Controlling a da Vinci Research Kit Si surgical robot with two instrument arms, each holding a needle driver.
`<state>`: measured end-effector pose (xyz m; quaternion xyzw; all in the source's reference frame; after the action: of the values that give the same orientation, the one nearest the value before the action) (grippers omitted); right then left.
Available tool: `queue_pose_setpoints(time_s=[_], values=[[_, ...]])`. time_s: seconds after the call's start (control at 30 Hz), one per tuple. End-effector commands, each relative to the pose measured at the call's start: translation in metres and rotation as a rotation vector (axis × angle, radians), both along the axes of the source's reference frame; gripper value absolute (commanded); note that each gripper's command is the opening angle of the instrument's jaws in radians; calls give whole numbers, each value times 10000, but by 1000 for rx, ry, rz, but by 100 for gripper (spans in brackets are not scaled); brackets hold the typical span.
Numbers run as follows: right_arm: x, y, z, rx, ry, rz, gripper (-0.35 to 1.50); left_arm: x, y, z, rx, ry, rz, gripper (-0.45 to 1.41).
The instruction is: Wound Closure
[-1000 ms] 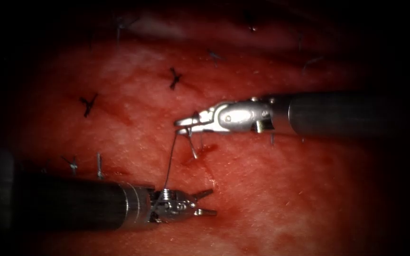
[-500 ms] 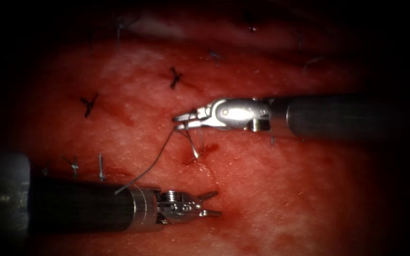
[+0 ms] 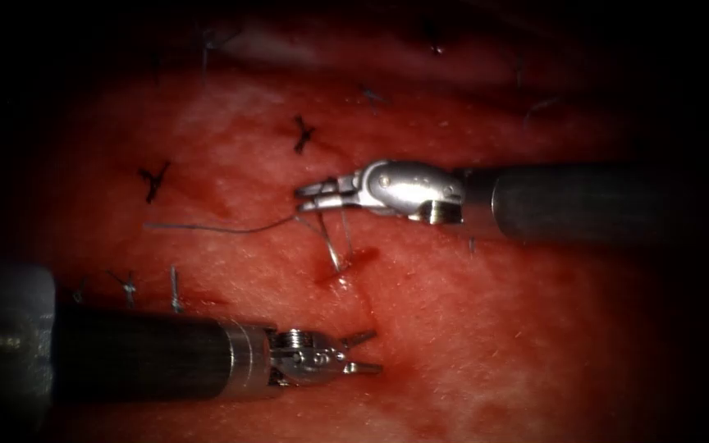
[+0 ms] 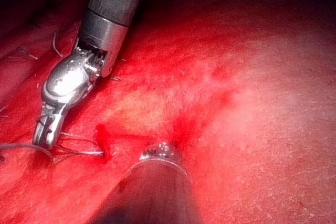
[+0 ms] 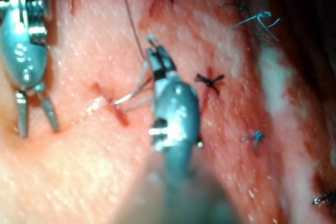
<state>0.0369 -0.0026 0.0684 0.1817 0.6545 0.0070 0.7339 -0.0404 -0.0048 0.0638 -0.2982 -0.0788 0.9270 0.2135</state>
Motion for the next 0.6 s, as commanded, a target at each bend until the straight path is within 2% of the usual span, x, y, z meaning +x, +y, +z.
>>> queue_pose_setpoints(time_s=[0.03, 0.37, 0.6], values=[[7, -2, 5, -8, -3, -20, -35, -4, -1, 4, 0, -2, 3, 22], [5, -4, 5, 13, -30, -89, -35, 1, 1, 2, 3, -7, 7, 22], [16, 11, 2, 63, -81, -150, -35, 0, 1, 3, 1, -6, 7, 21]])
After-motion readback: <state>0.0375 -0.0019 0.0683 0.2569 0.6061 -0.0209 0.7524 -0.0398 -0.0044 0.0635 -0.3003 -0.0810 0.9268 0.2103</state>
